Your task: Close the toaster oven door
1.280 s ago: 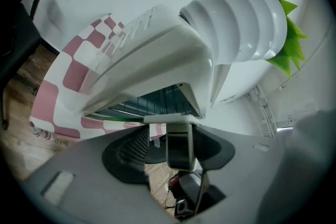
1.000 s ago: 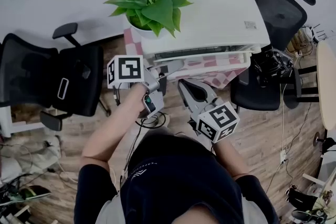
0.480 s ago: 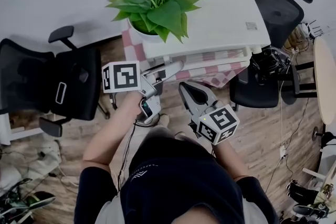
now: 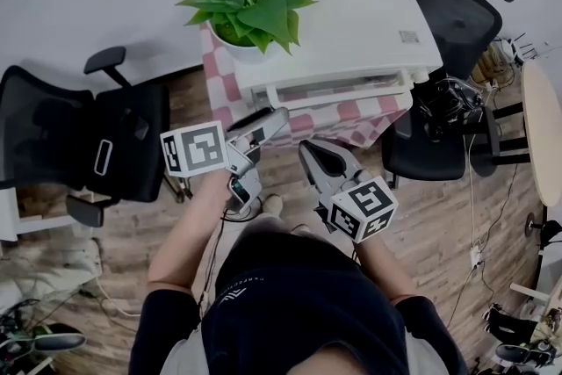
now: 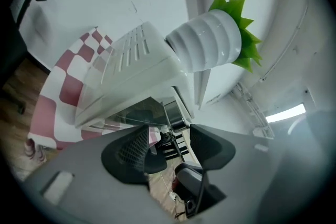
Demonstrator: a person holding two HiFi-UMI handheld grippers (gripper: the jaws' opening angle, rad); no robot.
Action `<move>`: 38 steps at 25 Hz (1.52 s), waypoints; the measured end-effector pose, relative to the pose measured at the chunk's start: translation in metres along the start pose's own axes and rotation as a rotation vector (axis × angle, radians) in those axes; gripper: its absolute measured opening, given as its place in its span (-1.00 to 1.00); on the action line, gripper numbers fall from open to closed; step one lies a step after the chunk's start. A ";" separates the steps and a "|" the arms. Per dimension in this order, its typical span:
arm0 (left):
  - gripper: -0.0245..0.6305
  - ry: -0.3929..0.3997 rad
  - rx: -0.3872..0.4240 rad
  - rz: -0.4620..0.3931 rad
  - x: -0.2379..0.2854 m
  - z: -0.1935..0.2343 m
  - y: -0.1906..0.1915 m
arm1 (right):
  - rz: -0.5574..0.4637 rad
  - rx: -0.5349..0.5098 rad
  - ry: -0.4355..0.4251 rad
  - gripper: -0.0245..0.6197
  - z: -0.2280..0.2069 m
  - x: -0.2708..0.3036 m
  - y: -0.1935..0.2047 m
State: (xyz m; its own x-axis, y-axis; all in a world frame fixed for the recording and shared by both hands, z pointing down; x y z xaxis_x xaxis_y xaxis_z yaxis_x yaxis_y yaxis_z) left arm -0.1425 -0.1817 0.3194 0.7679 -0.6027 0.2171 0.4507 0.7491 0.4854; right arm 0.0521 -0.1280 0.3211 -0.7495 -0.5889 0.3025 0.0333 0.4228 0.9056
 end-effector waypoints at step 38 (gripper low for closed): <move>-0.88 -0.321 0.801 -0.271 -0.036 -0.088 0.106 | -0.158 0.012 0.192 -0.92 0.005 -0.124 0.035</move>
State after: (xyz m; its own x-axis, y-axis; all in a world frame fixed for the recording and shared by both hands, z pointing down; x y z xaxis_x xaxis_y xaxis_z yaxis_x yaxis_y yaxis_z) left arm -0.0825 -0.0565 0.2879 0.4637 -0.8681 0.1773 0.0530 0.2269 0.9725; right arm 0.1432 -0.0367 0.3141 -0.6054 -0.7678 0.2097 -0.0829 0.3229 0.9428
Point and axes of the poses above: the fingertips, and each gripper's own axes: x forward along the fingers, z to its left, y out of its underside, the point moved 9 cm from there along -x, backward along the fingers, and after that the axes turned 1 degree about x, right-handed, at the moved point
